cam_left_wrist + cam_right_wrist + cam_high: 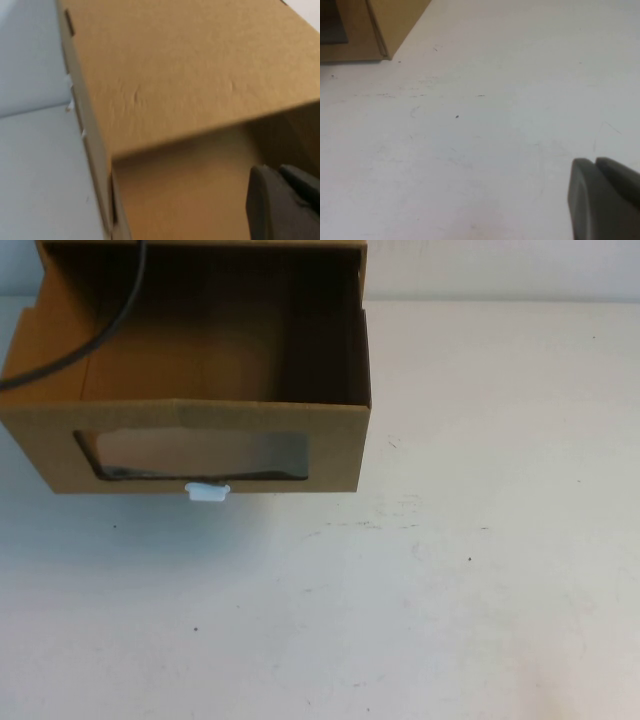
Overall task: Close the shoe box
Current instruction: Press the shoe box with left arm
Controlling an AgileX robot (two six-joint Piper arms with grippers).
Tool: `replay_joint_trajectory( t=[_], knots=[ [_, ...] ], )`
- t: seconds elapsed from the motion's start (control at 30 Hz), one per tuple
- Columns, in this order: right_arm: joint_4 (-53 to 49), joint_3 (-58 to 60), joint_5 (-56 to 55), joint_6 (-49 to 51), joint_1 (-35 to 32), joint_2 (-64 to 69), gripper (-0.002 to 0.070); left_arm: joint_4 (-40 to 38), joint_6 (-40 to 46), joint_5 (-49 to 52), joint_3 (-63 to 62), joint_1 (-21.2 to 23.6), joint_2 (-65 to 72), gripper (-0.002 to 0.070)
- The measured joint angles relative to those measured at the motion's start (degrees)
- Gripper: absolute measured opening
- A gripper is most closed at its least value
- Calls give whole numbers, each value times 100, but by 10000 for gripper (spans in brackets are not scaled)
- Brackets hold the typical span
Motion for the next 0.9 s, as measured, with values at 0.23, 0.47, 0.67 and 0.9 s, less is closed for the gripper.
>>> replay_joint_trajectory(
  t=[0.23,0.47,0.67,0.9],
  knots=[
    [0,0,0,0,0,0,-11,-344,352,617,-2221,-20,2138,-5],
    [0,0,0,0,0,0,-11,-502,390,1288,-3701,-178,3686,-5],
    [0,0,0,0,0,0,-11,-433,390,1300,-3927,-383,3876,-5],
    [131,0,-174,11,0,0,-11,-391,390,1300,-3940,-431,3899,-5]
  ],
)
